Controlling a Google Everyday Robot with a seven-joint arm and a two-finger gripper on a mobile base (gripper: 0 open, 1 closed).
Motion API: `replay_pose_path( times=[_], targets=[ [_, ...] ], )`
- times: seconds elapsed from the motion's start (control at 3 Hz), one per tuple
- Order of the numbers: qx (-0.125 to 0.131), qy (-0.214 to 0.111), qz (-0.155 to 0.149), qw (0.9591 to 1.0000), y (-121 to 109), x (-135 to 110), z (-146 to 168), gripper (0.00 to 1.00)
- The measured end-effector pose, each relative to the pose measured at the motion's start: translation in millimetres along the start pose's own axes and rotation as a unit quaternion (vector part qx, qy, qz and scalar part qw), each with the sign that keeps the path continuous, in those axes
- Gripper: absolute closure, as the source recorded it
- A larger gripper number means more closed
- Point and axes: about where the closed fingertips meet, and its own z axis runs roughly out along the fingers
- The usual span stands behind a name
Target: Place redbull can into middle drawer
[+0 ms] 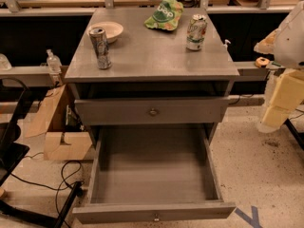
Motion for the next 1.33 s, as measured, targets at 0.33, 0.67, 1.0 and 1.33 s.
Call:
replay_pose_path(
  times=[0.33, 0.67, 1.0, 1.33],
  targets=[
    [0.0, 0.0, 0.0, 1.0, 0, 0, 0, 0.0],
    [0.019, -0.083, 0.039, 0.9956, -33, -23, 24, 0.0],
    [0.035, -0.195, 0.068, 0.9779, -61, -50, 44, 0.0],
    [0.045, -0.306, 0.093, 0.9463, -83, -84, 61, 0.0]
  ],
)
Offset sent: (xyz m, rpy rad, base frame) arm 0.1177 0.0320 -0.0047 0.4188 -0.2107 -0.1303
